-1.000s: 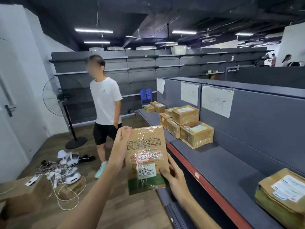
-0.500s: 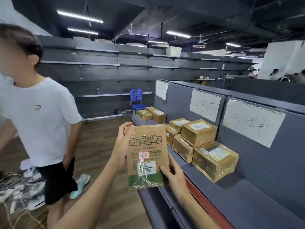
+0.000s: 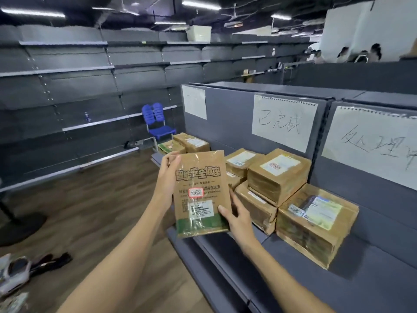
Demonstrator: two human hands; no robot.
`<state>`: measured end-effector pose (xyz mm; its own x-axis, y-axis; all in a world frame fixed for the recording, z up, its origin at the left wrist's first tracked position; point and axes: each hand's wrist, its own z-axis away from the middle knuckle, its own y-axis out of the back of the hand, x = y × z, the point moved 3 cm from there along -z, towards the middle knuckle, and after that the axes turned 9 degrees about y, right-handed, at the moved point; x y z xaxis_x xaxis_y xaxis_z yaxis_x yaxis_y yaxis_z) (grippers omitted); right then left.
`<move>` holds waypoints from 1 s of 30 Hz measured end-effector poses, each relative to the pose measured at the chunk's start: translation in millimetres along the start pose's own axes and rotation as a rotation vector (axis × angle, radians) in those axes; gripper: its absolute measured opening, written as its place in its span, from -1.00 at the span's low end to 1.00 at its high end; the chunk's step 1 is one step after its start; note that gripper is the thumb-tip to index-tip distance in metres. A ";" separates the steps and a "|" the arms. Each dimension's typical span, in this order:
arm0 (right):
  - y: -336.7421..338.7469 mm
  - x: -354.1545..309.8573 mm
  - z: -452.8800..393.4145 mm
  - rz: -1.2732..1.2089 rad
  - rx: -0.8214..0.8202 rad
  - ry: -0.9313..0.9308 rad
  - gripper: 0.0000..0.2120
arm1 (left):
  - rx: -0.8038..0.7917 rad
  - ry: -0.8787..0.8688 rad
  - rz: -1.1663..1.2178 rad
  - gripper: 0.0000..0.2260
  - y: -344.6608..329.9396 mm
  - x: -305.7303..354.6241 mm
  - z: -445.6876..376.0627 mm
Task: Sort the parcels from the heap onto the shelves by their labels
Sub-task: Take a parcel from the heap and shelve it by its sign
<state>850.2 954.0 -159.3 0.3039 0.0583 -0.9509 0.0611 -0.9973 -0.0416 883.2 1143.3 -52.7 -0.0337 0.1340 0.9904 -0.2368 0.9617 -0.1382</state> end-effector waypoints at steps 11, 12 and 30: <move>-20.6 40.3 -139.6 0.107 0.070 -0.014 -0.47 | -0.070 -0.046 -0.048 -0.87 -8.8 -2.0 -170.5; -22.2 43.5 -149.5 0.120 0.084 -0.009 -0.49 | -0.090 -0.039 -0.055 -0.90 -10.5 -4.6 -188.2; -25.4 60.1 -222.8 0.369 0.687 -0.045 -0.48 | -0.776 0.117 0.044 -0.65 -126.3 -23.8 -348.2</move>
<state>1078.8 992.9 -147.1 0.1499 -0.2700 -0.9511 -0.6435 -0.7570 0.1135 1252.0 1102.0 -58.6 0.0858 0.1583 0.9837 0.5101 0.8411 -0.1798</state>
